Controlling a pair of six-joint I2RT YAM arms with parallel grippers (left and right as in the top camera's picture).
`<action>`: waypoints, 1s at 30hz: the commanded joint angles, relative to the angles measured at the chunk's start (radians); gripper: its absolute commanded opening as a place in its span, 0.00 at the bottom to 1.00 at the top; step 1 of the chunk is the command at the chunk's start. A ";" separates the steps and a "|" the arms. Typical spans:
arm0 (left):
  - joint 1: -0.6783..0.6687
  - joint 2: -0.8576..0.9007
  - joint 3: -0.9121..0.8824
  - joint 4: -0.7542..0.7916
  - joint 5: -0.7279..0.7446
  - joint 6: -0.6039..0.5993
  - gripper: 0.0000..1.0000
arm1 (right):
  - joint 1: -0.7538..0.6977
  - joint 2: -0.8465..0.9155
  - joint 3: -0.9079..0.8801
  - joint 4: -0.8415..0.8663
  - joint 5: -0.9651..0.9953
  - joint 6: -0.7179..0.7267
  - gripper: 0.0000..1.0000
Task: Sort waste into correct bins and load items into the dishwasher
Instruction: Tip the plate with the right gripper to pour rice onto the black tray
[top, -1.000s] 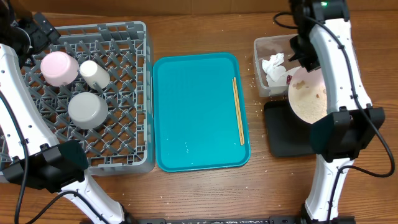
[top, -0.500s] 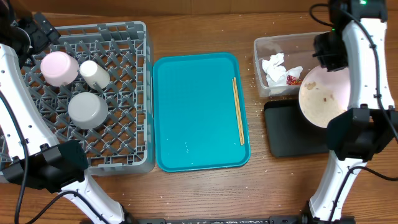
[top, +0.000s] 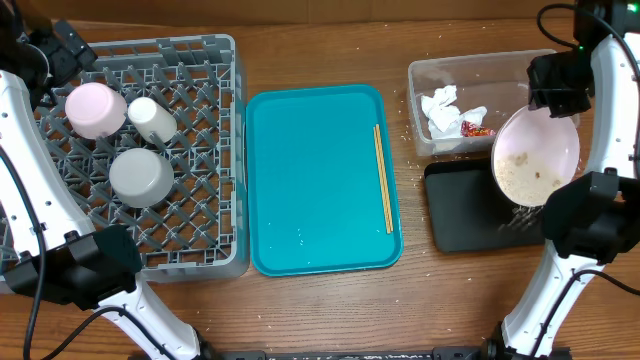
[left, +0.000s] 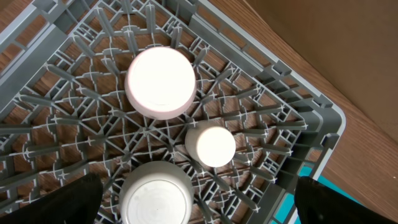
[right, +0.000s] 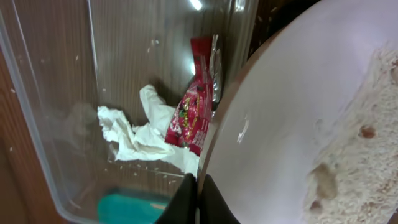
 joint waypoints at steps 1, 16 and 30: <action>-0.013 0.000 -0.002 0.000 0.010 -0.010 1.00 | -0.023 -0.046 0.031 0.000 -0.076 -0.024 0.03; -0.013 0.000 -0.002 0.000 0.010 -0.010 1.00 | -0.050 -0.046 0.031 0.021 -0.188 -0.055 0.03; -0.013 0.000 -0.002 0.000 0.010 -0.010 1.00 | -0.163 -0.046 0.031 -0.017 -0.362 -0.162 0.03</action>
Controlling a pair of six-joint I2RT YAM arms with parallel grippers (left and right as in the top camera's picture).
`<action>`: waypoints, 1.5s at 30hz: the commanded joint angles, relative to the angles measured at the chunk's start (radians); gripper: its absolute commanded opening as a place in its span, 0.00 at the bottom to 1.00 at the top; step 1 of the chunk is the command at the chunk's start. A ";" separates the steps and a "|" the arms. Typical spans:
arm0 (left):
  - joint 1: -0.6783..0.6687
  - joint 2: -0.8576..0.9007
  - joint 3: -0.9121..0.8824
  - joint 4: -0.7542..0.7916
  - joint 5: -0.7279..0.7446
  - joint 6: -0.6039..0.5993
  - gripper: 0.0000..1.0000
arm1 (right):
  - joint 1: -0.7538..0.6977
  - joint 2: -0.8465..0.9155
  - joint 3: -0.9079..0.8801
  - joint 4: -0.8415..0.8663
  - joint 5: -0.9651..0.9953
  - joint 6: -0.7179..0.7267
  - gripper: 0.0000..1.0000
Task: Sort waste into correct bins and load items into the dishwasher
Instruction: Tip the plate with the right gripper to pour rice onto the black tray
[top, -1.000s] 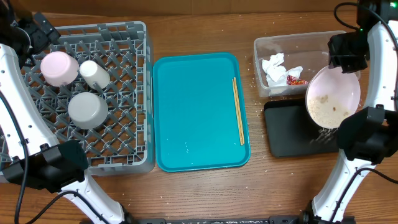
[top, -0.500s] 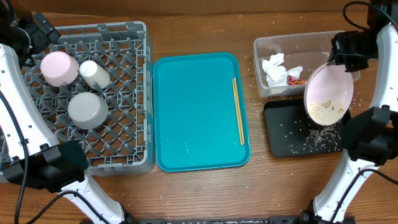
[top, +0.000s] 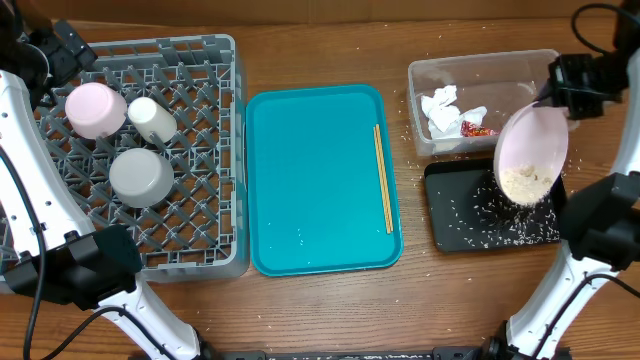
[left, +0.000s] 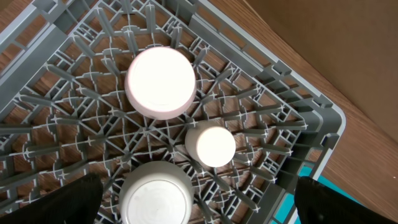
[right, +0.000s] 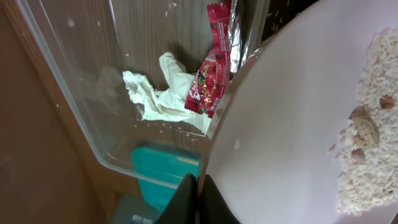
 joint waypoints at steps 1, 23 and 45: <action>-0.013 0.000 -0.002 0.000 0.010 -0.010 1.00 | -0.042 -0.046 0.031 0.000 -0.097 -0.077 0.03; -0.013 0.000 -0.002 0.000 0.010 -0.010 1.00 | -0.041 -0.046 0.031 0.013 -0.275 -0.160 0.03; -0.013 0.000 -0.002 0.000 0.010 -0.010 1.00 | -0.066 -0.046 0.030 -0.018 -0.433 -0.232 0.03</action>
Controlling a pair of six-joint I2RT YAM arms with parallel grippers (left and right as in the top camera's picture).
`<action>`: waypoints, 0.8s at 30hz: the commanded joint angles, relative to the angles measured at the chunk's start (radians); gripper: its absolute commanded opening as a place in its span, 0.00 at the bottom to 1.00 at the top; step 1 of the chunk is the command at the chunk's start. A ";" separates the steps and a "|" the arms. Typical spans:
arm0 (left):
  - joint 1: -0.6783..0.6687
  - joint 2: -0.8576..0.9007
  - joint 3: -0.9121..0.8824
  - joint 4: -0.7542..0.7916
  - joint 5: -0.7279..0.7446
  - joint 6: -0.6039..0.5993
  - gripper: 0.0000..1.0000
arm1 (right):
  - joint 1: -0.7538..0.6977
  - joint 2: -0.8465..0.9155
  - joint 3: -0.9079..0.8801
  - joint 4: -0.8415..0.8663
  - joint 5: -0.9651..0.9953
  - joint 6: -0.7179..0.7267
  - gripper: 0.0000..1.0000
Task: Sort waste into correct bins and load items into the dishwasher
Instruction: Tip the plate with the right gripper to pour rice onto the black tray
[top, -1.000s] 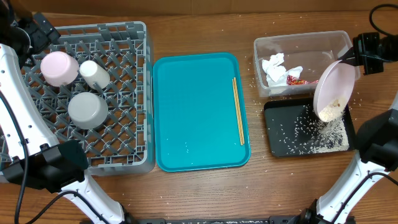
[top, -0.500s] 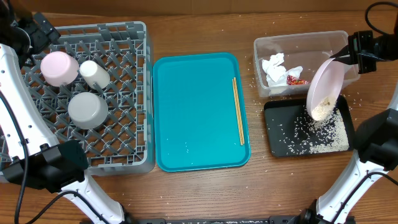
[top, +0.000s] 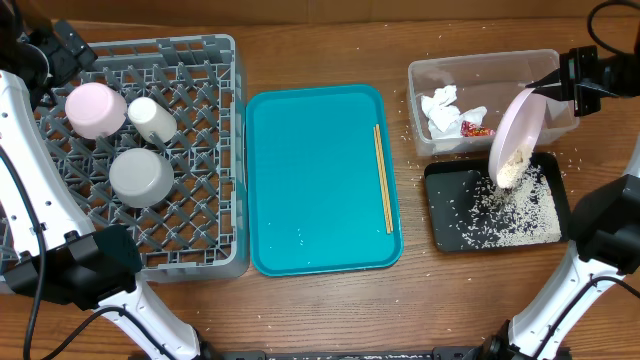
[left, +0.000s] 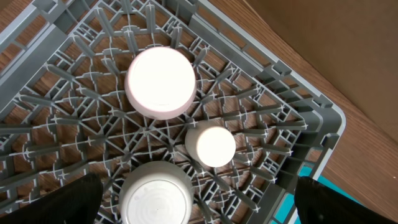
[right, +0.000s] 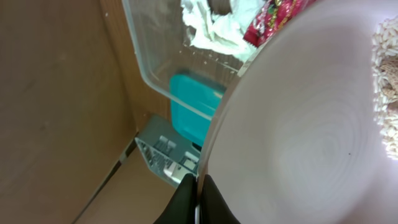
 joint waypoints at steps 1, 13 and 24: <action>-0.013 0.000 -0.002 0.000 0.010 -0.010 1.00 | -0.021 -0.046 0.030 0.000 -0.071 -0.015 0.03; -0.013 0.000 -0.002 0.000 0.010 -0.010 1.00 | -0.065 -0.046 0.029 0.000 -0.133 -0.016 0.03; -0.013 0.000 -0.002 0.000 0.010 -0.010 1.00 | -0.095 -0.046 0.030 0.000 -0.249 -0.044 0.03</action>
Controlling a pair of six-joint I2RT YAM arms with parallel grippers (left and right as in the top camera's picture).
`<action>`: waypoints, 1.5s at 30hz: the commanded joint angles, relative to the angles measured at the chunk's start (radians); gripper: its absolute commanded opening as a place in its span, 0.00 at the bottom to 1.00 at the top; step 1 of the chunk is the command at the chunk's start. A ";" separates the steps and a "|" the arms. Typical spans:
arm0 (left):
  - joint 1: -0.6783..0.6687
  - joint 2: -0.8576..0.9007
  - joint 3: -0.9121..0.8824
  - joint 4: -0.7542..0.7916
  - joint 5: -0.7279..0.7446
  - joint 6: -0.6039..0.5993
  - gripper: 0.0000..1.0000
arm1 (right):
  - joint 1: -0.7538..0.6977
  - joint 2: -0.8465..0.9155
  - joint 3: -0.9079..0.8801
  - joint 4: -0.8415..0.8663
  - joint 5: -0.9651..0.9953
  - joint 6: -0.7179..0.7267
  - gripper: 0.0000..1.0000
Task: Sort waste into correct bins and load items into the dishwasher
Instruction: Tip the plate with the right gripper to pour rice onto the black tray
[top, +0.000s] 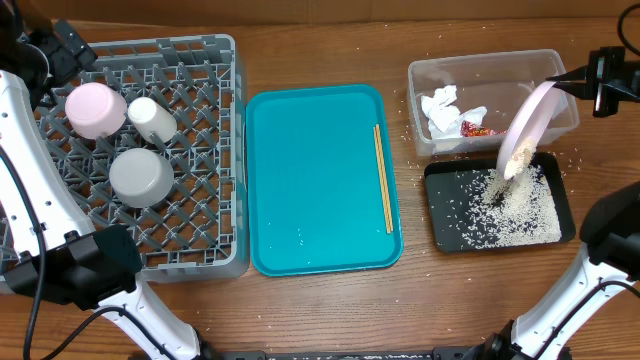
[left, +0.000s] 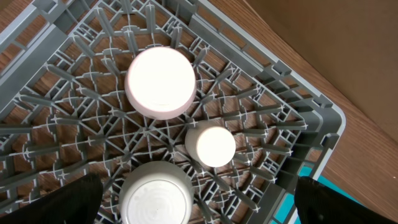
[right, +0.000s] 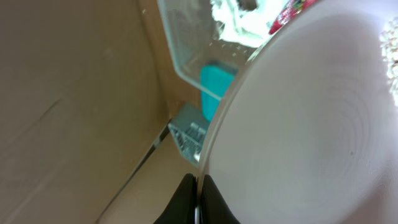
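Note:
My right gripper (right: 198, 190) is shut on the rim of a pink bowl (top: 527, 126), tipped almost on edge over the black tray (top: 445, 228). Rice (top: 515, 196) lies heaped in that tray under the bowl's lower edge. The bowl's pale inside (right: 311, 124) fills the right wrist view. The clear bin (top: 495, 68) behind holds white tissue (top: 440, 108) and a red wrapper (top: 476, 129). A wooden chopstick (top: 382, 178) lies on the teal tray (top: 310, 180). My left gripper (left: 198, 198) hangs open over the grey dish rack (top: 200, 200), its dark fingertips (left: 79, 198) at the frame's lower corners.
In the rack stand a pink cup (top: 95, 109), a small white cup (top: 152, 118) and a grey bowl (top: 140, 177), all upside down. Loose rice grains dot the wooden table (top: 480, 290) around the bin and the black tray.
The bowl has tipped steeper, nearly edge-on, and my right gripper sits further right. More rice lies in the black tray. The left arm is unchanged.
My right gripper held the pink bowl, rice inside, nearly level over the black tray. Then the bowl was tilted and rice lay scattered in the tray. It then stood steeper with a growing heap, and now almost on edge. The left gripper stayed over the rack throughout.

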 joint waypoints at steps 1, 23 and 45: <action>-0.013 0.000 -0.002 0.000 0.010 -0.010 1.00 | -0.009 -0.046 0.030 0.000 -0.108 -0.021 0.03; -0.013 0.000 -0.002 0.000 0.010 -0.010 1.00 | -0.072 -0.046 0.028 0.000 -0.132 -0.087 0.03; -0.013 0.000 -0.002 0.000 0.010 -0.010 1.00 | -0.130 -0.046 -0.160 0.000 -0.179 -0.164 0.03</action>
